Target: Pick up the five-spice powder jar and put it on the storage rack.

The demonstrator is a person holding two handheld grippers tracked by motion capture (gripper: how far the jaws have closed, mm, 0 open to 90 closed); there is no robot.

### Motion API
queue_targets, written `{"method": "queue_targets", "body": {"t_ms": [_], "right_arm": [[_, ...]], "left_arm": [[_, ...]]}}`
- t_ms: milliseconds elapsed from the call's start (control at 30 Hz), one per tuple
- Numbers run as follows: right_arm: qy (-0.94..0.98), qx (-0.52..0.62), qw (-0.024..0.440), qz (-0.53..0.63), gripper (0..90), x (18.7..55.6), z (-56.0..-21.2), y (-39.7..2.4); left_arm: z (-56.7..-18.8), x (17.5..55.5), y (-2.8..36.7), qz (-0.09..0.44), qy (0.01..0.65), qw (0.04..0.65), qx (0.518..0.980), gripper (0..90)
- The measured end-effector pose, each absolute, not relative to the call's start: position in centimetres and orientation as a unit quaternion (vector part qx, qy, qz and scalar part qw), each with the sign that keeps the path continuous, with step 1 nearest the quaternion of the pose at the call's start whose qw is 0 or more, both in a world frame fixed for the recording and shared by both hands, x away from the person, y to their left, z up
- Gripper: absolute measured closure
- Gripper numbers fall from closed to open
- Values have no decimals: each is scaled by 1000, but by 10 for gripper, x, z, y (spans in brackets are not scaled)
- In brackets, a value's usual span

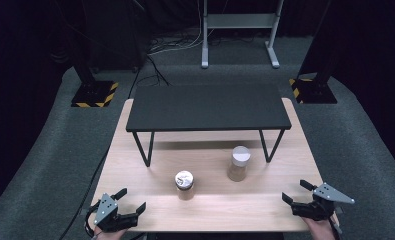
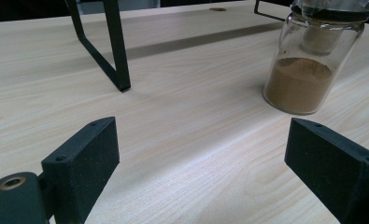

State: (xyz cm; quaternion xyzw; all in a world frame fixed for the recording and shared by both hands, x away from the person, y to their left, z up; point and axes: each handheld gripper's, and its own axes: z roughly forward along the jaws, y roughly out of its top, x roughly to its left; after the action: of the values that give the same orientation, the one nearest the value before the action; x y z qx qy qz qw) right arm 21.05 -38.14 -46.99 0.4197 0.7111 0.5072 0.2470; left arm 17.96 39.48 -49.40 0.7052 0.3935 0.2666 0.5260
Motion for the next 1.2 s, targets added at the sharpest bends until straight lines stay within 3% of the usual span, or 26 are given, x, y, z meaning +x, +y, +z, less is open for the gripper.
{"method": "queue_targets", "body": {"t_ms": [733,1200], "right_arm": [[713,418,250,505,59,209,-469,-380],[712,419,248,506,59,210,-470,-380]], "left_arm": [[-493,177,395,255,373,548,704,47],[-478,183,370,236,352,553,718,15]]}}
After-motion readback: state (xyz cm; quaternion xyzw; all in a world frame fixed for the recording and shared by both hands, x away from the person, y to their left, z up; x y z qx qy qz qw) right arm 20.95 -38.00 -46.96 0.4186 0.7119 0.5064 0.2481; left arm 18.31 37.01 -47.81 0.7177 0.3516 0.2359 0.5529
